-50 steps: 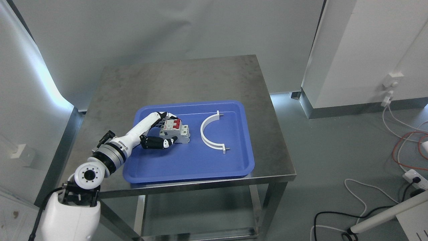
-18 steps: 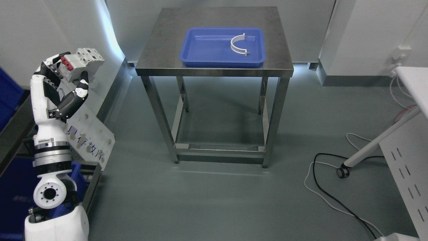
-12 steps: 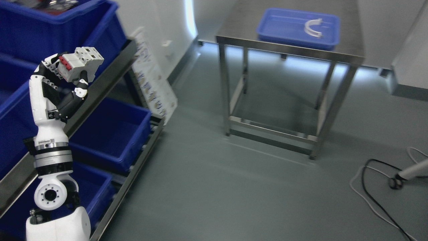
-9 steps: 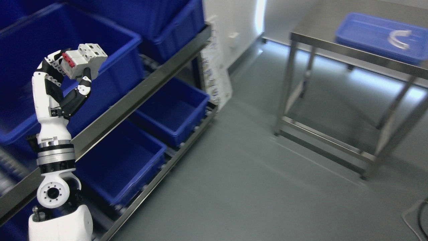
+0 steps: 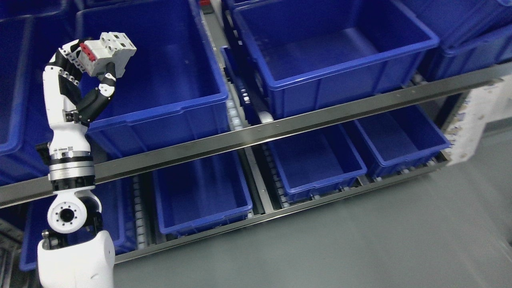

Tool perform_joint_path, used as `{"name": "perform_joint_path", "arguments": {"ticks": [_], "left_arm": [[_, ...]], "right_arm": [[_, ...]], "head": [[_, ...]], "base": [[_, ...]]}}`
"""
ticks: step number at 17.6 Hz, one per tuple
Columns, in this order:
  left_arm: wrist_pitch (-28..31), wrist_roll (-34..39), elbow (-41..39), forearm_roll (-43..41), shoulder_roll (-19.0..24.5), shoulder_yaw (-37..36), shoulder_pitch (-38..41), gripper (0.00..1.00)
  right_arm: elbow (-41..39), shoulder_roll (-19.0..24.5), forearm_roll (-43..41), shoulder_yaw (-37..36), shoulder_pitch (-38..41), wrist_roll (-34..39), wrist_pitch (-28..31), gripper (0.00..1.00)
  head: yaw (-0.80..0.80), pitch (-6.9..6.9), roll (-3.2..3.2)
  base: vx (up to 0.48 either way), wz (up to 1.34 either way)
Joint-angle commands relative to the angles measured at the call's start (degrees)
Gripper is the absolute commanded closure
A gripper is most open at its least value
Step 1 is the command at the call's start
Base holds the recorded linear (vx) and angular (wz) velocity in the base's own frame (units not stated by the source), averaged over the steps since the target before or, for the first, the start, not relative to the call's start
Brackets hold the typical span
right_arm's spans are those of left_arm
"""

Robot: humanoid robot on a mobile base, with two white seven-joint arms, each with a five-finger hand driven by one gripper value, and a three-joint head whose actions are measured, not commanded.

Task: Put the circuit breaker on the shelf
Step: 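Hold the breaker raised in the left hand while turning toward the bin shelf, then extend the left arm forward over the upper blue bin, lowering the breaker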

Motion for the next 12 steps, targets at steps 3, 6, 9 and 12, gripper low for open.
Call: {"name": "perform_joint_path", "arguments": {"ticks": [3,6,9,12], "left_arm": [[2.9,-0.5,6.4,-0.2,0.9,-2.1,-7.2,0.89],[3.9,-0.4,11.6,-0.2,0.9,-2.5,-10.8,0.89],[3.9,-0.3,18.2,-2.0,0.9,-2.1,-13.8,0.88],[4.0,0.0,22.8,-5.7,0.9,-1.4,-15.1,0.88]], "right_arm": [[0.0,-1.0,0.0,1.1,0.0,0.1,-2.0,0.0],[0.0,-1.0,0.0,1.1,0.0,0.0,-2.1,0.0],[0.0,-1.0,0.0,1.1,0.0,0.1,-2.0,0.0],[0.0,-1.0,0.0,1.1,0.0,0.1,-2.0,0.0]], "head": [[0.0,0.0,0.0],[0.0,0.0,0.0],[0.0,0.0,0.0],[0.0,0.0,0.0]], "base": [[-0.054,0.57],[-0.03,0.08],[0.016,-0.04],[0.02,-0.02]]}}
